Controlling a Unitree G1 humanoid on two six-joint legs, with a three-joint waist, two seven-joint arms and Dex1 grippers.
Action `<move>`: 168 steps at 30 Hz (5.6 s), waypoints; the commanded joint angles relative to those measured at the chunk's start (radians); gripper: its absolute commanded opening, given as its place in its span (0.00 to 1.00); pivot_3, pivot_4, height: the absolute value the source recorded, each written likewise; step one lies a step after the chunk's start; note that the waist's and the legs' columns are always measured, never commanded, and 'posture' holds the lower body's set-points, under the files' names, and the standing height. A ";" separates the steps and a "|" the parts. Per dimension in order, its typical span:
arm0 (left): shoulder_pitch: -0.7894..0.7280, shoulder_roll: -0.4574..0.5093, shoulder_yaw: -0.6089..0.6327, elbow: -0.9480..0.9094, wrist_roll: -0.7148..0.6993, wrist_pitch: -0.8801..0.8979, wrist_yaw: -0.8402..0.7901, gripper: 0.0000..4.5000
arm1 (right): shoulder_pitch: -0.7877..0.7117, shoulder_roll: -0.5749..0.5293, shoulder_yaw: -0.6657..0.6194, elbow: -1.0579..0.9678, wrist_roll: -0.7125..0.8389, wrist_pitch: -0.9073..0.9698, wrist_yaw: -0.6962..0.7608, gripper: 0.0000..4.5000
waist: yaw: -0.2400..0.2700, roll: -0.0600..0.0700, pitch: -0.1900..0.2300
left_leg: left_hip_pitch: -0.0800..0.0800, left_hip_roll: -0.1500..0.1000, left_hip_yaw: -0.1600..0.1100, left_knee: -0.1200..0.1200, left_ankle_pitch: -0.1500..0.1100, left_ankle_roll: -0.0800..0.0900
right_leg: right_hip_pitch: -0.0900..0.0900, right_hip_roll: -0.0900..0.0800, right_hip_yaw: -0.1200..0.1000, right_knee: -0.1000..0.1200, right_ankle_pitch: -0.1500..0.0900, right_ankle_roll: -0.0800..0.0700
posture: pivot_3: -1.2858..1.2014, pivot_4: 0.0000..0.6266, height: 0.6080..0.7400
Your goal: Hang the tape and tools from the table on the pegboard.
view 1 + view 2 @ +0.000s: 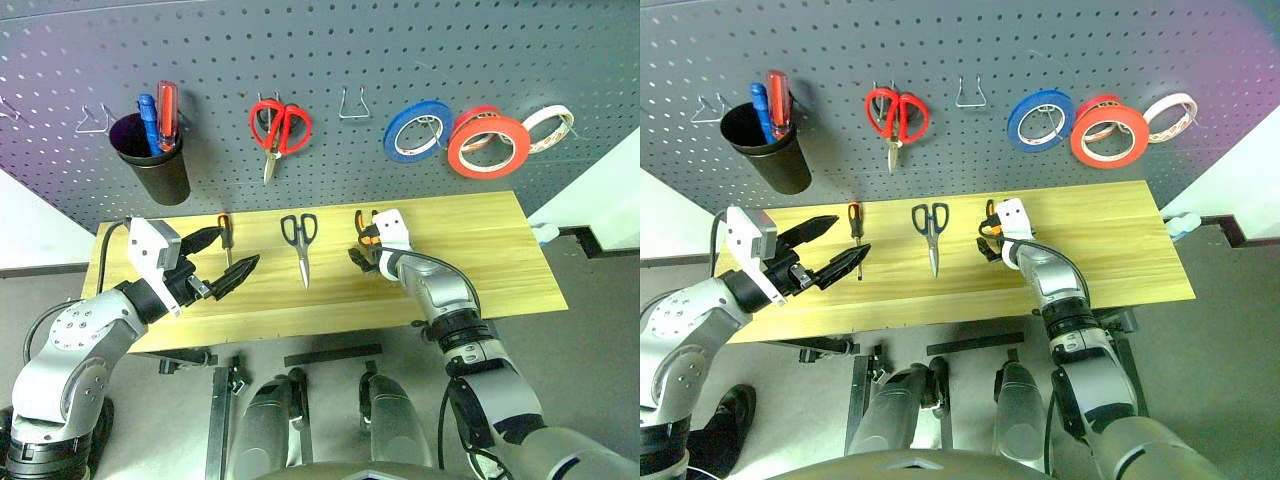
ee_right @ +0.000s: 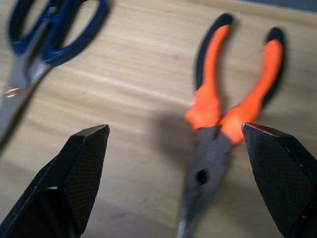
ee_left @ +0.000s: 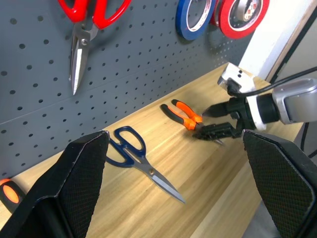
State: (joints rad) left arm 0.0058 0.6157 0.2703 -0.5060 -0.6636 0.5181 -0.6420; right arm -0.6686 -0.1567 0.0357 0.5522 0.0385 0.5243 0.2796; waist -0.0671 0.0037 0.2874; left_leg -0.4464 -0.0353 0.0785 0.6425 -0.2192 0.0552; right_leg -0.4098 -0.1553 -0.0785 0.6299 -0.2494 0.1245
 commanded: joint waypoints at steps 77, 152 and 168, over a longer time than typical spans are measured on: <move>0.072 0.012 0.048 -0.123 -0.066 0.008 0.054 1.00 | -0.372 0.093 -0.083 0.573 -0.056 -0.075 -0.286 0.66 | -0.001 0.001 0.005 | -0.006 0.000 0.006 -0.015 0.004 -0.006 | -0.003 0.004 -0.003 -0.012 0.000 0.000 | 0.52 0.50 1.00; -0.144 -0.001 -0.010 0.089 -0.014 -0.053 -0.078 1.00 | -0.023 -0.099 -0.276 -0.410 0.649 -0.054 0.619 0.47 | -0.003 -0.013 -0.022 | -0.006 0.000 0.007 -0.009 0.005 -0.004 | -0.002 0.004 -0.005 -0.006 0.001 0.001 | 0.46 0.22 1.00; -0.171 -0.025 0.000 0.060 -0.047 -0.044 -0.053 1.00 | -0.208 -0.022 -0.234 -0.266 0.533 -0.298 0.510 0.47 | -0.009 -0.014 -0.062 | -0.005 0.001 0.007 0.003 0.004 -0.006 | -0.001 0.005 -0.004 0.004 0.001 0.000 | 0.46 0.15 1.00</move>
State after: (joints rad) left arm -0.1567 0.5915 0.2510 -0.4124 -0.6942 0.4896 -0.6968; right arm -0.8307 -0.1894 -0.1984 0.2678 0.5903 0.2948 0.8037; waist -0.0762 -0.0099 0.2249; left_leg -0.4517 -0.0340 0.0856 0.6461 -0.2150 0.0493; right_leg -0.4103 -0.1504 -0.0829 0.6342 -0.2479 0.1247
